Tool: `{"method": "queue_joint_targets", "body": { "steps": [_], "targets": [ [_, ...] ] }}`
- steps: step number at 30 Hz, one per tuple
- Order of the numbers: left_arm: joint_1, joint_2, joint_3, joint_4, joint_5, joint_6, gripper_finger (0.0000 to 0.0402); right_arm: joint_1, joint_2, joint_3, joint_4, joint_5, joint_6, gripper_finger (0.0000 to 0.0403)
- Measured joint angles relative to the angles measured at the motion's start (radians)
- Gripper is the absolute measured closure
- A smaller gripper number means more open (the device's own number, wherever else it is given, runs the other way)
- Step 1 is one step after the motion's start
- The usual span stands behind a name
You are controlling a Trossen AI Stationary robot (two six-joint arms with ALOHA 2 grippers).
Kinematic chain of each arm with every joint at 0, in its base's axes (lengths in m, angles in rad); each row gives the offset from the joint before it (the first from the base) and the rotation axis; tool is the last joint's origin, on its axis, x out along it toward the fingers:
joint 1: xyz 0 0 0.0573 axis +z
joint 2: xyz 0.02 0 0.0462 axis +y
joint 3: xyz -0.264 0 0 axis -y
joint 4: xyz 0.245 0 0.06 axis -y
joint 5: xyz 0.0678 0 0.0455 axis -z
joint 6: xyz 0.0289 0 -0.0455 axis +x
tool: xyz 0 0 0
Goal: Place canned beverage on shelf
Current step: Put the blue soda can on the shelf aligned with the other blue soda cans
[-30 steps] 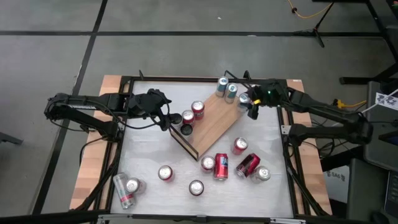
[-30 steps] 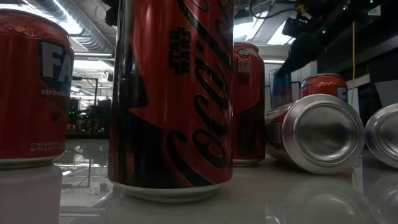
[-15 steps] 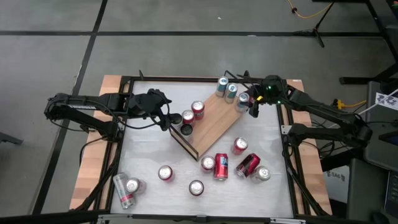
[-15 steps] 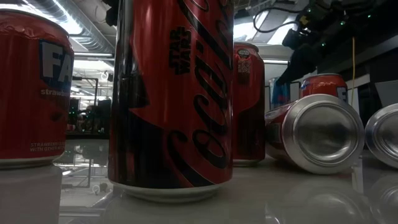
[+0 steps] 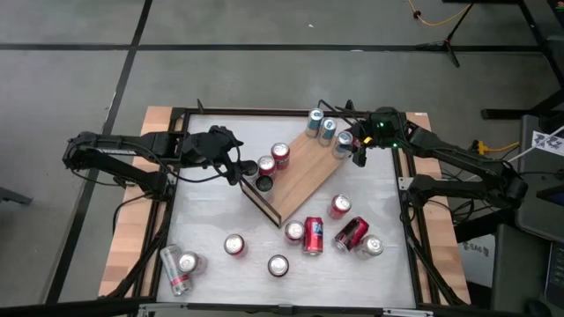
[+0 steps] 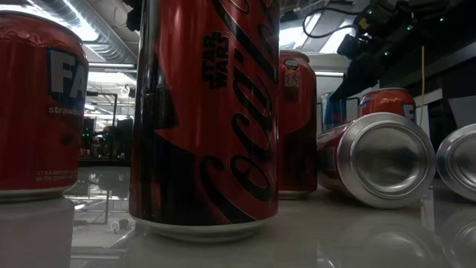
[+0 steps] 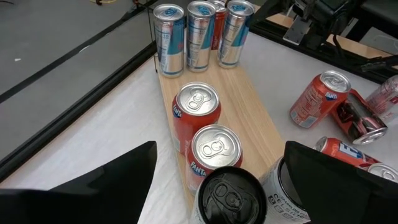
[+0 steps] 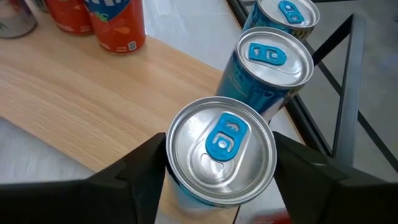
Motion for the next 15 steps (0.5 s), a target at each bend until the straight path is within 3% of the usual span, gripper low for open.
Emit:
{"method": "queue_joint_targets", "body": {
  "steps": [7, 15],
  "targets": [
    [0.000, 0.000, 0.000, 0.000, 0.000, 0.000, 0.0056, 0.001, 0.000, 0.000, 0.002, 0.071, -0.001, 0.0129],
    [0.000, 0.000, 0.000, 0.000, 0.000, 0.000, 0.0056, 0.001, 0.000, 0.000, 0.002, 0.069, -0.002, 0.0107]
  ]
}}
